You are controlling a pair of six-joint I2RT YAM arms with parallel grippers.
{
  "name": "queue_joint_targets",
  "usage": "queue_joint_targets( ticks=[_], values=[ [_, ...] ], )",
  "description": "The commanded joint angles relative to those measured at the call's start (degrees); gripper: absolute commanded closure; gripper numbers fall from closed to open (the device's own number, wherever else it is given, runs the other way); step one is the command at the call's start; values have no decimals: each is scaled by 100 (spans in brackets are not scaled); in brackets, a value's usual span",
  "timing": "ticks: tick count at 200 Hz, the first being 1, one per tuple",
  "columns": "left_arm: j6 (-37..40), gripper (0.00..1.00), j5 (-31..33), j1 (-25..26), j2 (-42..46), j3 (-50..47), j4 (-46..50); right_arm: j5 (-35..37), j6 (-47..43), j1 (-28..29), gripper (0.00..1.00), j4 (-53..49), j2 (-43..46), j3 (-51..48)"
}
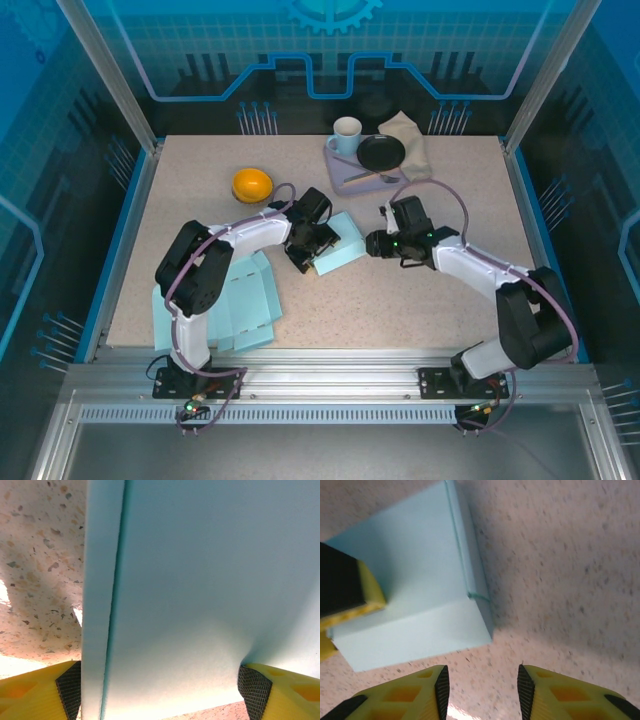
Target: Fold the paper box
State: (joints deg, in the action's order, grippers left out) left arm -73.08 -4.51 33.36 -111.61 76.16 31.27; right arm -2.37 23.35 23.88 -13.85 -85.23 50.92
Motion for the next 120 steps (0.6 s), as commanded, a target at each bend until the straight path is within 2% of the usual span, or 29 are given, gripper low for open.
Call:
queue_joint_targets(
  ticks=[1,76,120],
  values=[
    [99,17,354,-38,-686,-332,952,-102,-348,-85,57,-353,-489,536],
    [98,17,266,-54,-704,-265,967,-336,-366,11,51,-134,-1684,933],
    [75,17,288,-72,-756,-220,981,-373,-223,54,52,117,-1557,491]
  ],
)
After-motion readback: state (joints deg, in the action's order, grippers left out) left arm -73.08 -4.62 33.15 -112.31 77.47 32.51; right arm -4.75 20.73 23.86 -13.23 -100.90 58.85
